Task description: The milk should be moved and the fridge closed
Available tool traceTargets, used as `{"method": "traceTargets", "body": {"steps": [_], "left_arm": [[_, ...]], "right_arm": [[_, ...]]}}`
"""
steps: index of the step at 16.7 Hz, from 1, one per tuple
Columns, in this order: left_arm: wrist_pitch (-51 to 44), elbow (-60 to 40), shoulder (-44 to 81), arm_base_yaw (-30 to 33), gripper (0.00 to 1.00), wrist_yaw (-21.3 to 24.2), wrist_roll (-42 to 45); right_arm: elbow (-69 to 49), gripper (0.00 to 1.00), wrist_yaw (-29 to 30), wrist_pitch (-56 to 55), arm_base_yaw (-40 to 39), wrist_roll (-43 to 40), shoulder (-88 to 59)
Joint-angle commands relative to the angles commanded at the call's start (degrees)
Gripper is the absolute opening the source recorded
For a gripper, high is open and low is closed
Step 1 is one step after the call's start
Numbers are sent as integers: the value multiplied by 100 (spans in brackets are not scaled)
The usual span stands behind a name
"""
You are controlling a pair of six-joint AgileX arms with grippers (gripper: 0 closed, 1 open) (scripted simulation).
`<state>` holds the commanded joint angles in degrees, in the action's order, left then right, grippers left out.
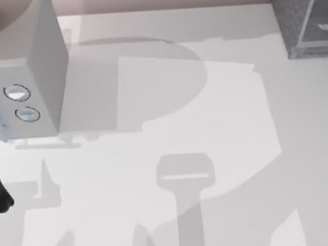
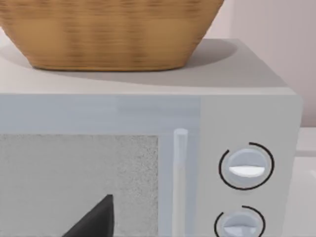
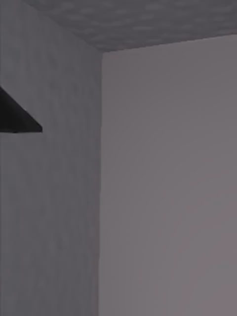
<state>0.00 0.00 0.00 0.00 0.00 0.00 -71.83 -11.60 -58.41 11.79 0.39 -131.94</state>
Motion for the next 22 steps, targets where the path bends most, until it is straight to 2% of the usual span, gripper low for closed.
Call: {"method": "traceTargets", "body": {"steps": [7, 11, 16, 22], "left_arm": [[0, 0, 0, 0, 100, 0, 0], [0, 0, 0, 0, 100, 0, 0], [0, 0, 0, 0, 100, 0, 0], [0, 0, 0, 0, 100, 0, 0]], "right_arm": [[3, 100, 0, 0, -12, 0, 2], [348, 100, 64, 342, -44, 96, 581], [1387, 100, 301, 1354, -96, 228, 2553], [3208, 100, 705, 2975, -231, 263, 6229]]}}
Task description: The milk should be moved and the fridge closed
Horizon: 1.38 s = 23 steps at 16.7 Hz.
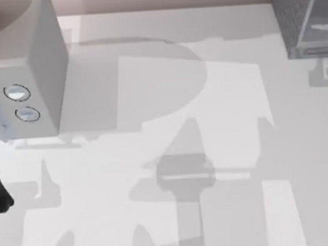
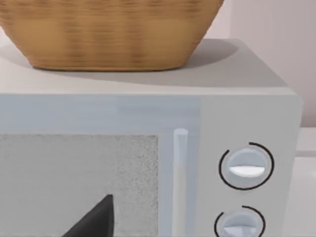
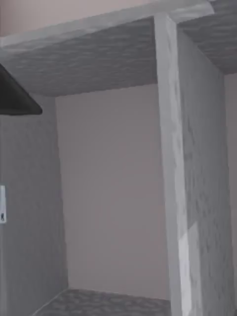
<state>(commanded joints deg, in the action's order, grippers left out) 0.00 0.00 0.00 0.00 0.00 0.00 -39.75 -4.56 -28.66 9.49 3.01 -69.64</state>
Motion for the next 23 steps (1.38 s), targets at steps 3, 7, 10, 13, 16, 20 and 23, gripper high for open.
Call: {"method": "traceTargets", "body": {"steps": [3, 7, 10, 13, 16, 20, 23], "left_arm": [[0, 0, 0, 0, 100, 0, 0], [0, 0, 0, 0, 100, 0, 0], [0, 0, 0, 0, 100, 0, 0], [0, 0, 0, 0, 100, 0, 0], [0, 0, 0, 0, 100, 0, 0], [0, 0, 0, 0, 100, 0, 0], [0, 0, 0, 0, 100, 0, 0]], "right_arm": [[1037, 100, 182, 835, -151, -35, 2033], [2363, 100, 346, 1818, -446, -141, 4485], [3196, 100, 415, 2385, -686, -227, 5855], [3765, 100, 447, 2744, -873, -283, 6681], [3975, 100, 456, 2866, -949, -301, 6964], [3962, 100, 454, 2857, -929, -298, 6943], [3839, 100, 446, 3051, -939, -291, 7090]]}}
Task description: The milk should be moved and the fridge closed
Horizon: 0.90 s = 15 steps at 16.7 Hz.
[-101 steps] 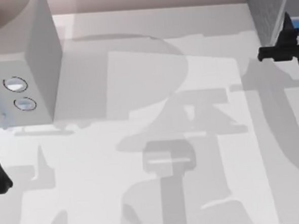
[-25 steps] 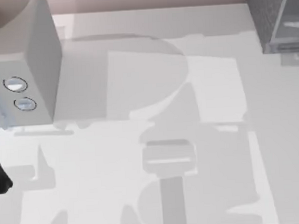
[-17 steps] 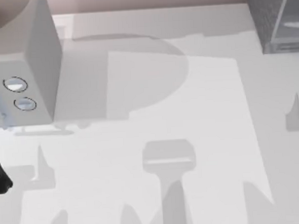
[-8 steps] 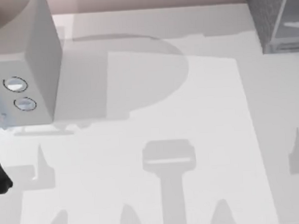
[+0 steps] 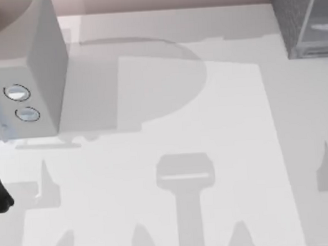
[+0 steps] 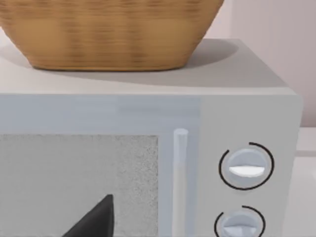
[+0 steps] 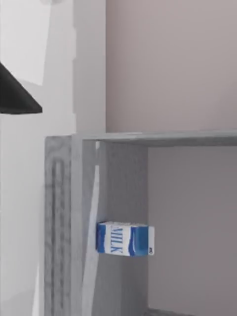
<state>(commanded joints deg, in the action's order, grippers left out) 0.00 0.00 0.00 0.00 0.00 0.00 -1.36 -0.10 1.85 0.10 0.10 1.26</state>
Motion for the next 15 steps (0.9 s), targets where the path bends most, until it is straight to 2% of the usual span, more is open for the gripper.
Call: {"method": "traceTargets", "body": {"steps": [5, 15], "left_arm": [[0, 0, 0, 0, 100, 0, 0], [0, 0, 0, 0, 100, 0, 0]], "right_arm": [[-759, 100, 0, 1510, -13, -5, 923], [-2898, 100, 61, 6503, 9, -61, 3536]]}}
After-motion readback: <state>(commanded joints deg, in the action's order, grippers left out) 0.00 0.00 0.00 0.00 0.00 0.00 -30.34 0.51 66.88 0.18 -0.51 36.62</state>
